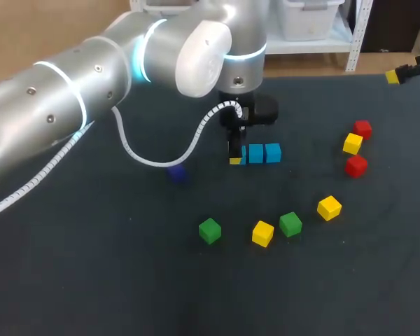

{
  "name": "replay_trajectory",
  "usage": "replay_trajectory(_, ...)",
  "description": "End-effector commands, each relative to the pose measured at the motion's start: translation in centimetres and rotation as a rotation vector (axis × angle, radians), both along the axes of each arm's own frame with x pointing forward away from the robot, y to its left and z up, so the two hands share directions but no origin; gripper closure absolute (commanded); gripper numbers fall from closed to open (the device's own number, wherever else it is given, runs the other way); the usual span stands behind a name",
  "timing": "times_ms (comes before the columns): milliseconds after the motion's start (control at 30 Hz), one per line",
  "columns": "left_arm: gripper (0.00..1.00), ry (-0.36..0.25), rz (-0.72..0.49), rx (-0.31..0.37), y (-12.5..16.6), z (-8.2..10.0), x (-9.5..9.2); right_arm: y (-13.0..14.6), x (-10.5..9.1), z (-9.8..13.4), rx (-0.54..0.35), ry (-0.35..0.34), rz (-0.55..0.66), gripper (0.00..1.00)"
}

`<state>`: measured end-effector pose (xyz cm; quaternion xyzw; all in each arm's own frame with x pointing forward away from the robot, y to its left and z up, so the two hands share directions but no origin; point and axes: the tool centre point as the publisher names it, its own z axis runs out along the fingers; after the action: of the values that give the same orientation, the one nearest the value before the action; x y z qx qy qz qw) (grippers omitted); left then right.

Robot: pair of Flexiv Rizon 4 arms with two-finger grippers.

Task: Place the blue cubes, place green cubes on the blue cubes, place the yellow cubes on the green cubes, then place the red cubes on the yellow cubes, and place purple cube on the red cubes.

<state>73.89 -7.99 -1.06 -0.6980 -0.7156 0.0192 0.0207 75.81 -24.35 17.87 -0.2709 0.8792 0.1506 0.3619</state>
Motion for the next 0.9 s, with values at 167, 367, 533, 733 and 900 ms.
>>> replay_trajectory(167, 0.57, -0.001, 0.001, -0.001, 0.12, -0.04, -0.01, 0.02, 0.02, -0.01, -0.002, 0.0, -0.001, 0.0)
replay_trajectory(367, 0.0, -0.001, 0.001, 0.0, 0.13, -0.07, -0.04, 0.02, 0.02, -0.01, -0.002, 0.0, -0.001, 0.0)
replay_trajectory(533, 0.0, -0.005, 0.005, -0.002, 0.14, -0.06, -0.08, 0.02, 0.02, -0.01, -0.002, 0.0, -0.001, 0.0)
replay_trajectory(733, 0.0, -0.009, 0.013, -0.011, 0.0, 0.28, 0.09, 0.02, 0.02, -0.01, -0.002, 0.0, -0.001, 0.0)
replay_trajectory(900, 0.0, -0.014, 0.018, -0.027, -0.17, 0.35, 0.15, 0.02, 0.02, -0.01, -0.002, 0.0, -0.001, 0.0)
